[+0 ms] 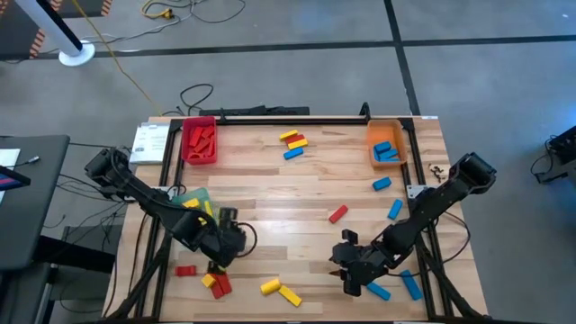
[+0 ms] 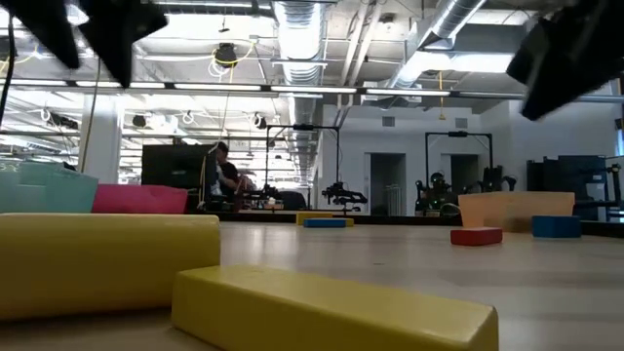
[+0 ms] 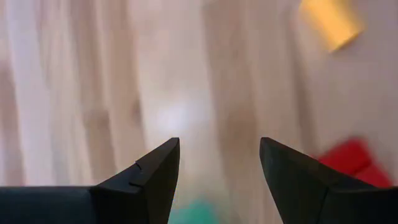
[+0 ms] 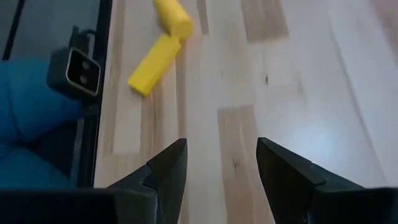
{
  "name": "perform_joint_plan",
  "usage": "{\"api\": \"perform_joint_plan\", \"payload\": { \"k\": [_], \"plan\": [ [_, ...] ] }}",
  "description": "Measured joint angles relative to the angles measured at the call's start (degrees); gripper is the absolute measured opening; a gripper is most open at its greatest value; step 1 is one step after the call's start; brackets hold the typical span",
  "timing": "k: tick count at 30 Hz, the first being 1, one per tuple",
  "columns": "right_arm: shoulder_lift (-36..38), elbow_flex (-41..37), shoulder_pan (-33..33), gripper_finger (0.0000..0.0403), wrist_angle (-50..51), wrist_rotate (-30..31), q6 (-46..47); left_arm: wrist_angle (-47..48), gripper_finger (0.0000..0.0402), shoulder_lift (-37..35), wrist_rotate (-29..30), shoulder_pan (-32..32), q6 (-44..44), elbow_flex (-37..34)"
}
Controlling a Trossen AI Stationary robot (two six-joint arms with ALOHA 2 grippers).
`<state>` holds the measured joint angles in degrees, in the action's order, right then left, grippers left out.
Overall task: Sort blocks
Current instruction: Put the blue block into the orange bin
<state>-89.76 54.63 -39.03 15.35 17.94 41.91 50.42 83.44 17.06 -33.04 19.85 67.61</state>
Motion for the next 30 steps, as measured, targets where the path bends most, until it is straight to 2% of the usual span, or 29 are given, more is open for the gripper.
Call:
{"api": "perform_joint_plan", "payload": {
  "k": [5, 10, 16, 25, 30],
  "plan": [
    [0.0, 0.0, -0.4, 0.0209, 3.5, -4.0, 5.3, -15.4, 0.0218, 0.0, 0.1, 0.0, -9.1, -0.9],
    [0.0, 0.0, -2.0, 0.0209, 7.6, -8.1, 11.6, -28.6, 0.0218, 0.0, 0.1, 0.0, -15.8, -5.0],
    [0.0, 0.0, -4.6, 0.0209, 12.0, -12.1, 19.9, -41.0, 0.0218, 0.0, 0.0, 0.5, -18.4, -11.0],
    [0.0, 0.0, -8.1, 0.0209, 19.7, -15.5, 32.5, -75.7, 0.0218, 0.0, 0.0, 0.8, -25.8, -24.2],
    [0.0, 0.0, -9.9, 0.0209, 22.2, -16.8, 38.6, -87.7, 0.0218, 0.1, 0.0, 1.9, -26.0, -30.2]
  ]
}}
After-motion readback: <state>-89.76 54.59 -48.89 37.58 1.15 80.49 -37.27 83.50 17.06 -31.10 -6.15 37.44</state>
